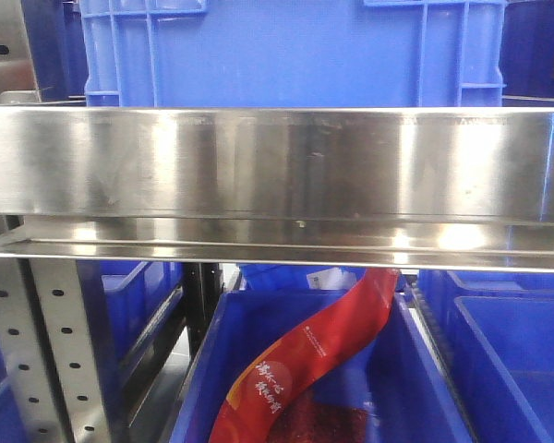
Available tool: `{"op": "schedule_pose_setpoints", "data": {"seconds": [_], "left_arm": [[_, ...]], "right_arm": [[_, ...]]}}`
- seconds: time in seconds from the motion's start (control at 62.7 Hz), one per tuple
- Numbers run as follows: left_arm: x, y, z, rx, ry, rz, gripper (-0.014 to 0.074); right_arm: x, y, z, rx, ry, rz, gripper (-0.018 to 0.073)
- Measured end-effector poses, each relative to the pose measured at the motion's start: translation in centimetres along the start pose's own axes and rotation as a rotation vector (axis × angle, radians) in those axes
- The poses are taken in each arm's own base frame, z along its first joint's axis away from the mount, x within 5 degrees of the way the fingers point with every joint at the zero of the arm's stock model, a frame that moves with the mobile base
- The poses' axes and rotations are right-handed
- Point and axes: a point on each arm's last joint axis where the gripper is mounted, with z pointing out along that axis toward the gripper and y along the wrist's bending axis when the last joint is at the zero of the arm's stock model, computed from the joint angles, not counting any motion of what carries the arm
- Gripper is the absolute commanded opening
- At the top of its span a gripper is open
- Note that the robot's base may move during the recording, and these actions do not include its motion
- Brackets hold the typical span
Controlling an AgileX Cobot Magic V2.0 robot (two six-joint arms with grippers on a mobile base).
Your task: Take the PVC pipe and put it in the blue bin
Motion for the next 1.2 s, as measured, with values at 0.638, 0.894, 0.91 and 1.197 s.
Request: {"op": "schedule_pose_setpoints", "data": {"seconds": [0.638,0.894,0.91,1.197], "left_arm": [[-0.01,0.00,0.00,0.000,-0.001,0.000,-0.0111],[-0.01,0.00,0.00,0.000,-0.001,0.000,-0.0111],[-0.01,0.00,0.00,0.000,-0.001,0.000,-0.0111],[-0.01,0.00,0.00,0.000,-0.001,0.000,-0.0111]], "right_arm": [[0.67,0.01,-0.03,-0.001,0.074,-0.021,-0.0169],[0.67,0.01,-0.03,-0.001,0.074,-0.027,-0.0169],[0.67,0.01,-0.03,-0.001,0.074,-0.027,-0.0169],[0.55,0.05,-0.02,-0.002,0.061,0.075,-0.0169]]}}
